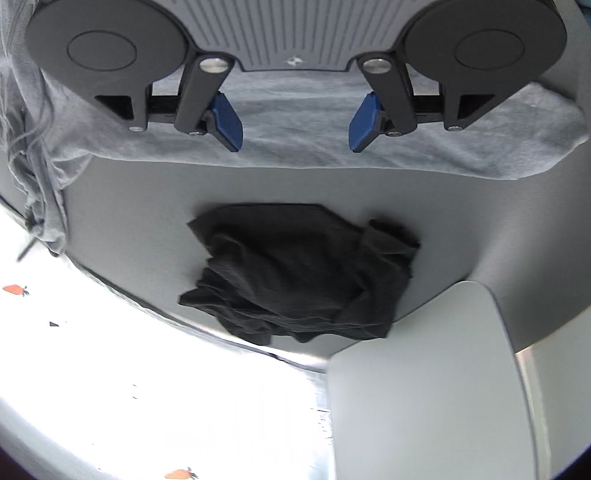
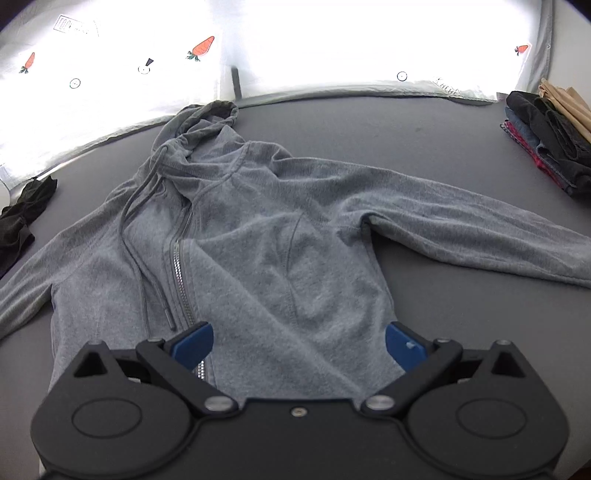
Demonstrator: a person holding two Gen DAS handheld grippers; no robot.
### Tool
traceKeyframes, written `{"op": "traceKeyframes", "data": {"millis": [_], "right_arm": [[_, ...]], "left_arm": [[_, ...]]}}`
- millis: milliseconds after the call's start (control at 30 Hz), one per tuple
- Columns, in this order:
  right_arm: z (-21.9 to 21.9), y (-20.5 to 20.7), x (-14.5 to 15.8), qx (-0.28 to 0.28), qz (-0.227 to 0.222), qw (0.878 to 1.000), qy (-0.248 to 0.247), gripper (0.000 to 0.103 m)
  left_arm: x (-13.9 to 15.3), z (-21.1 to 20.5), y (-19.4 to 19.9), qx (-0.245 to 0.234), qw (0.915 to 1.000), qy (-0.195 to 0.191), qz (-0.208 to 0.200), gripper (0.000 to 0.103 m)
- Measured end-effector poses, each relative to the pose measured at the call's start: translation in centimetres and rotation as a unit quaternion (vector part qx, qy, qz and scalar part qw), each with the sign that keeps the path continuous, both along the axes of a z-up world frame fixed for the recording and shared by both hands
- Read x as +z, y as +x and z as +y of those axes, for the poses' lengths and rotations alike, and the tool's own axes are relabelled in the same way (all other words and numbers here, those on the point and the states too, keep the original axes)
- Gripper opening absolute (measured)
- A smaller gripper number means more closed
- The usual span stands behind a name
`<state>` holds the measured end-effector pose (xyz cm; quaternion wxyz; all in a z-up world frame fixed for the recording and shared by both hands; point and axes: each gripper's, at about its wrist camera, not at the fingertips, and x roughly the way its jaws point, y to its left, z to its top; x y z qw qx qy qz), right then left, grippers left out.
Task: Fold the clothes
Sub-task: 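Grasp the grey hoodie with both grippers and lift it up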
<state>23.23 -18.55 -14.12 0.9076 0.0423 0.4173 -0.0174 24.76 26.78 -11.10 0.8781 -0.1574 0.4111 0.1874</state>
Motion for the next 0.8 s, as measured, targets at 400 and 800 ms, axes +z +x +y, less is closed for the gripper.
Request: {"op": "traceKeyframes", "data": {"millis": [400,800], "right_arm": [[-1.9,18.8,0.6,0.115,-0.047,0.992,-0.038,0.048],[1.1,24.8,-3.9,0.223,-0.074,0.967,-0.096,0.005]], "left_arm": [[-3.8,-17.1,18.2,-0.284,0.9588,0.008,-0.015,0.065],[-8.6,-23.3,20.6,-0.27,0.9618,0.04,-0.017,0.007]]}}
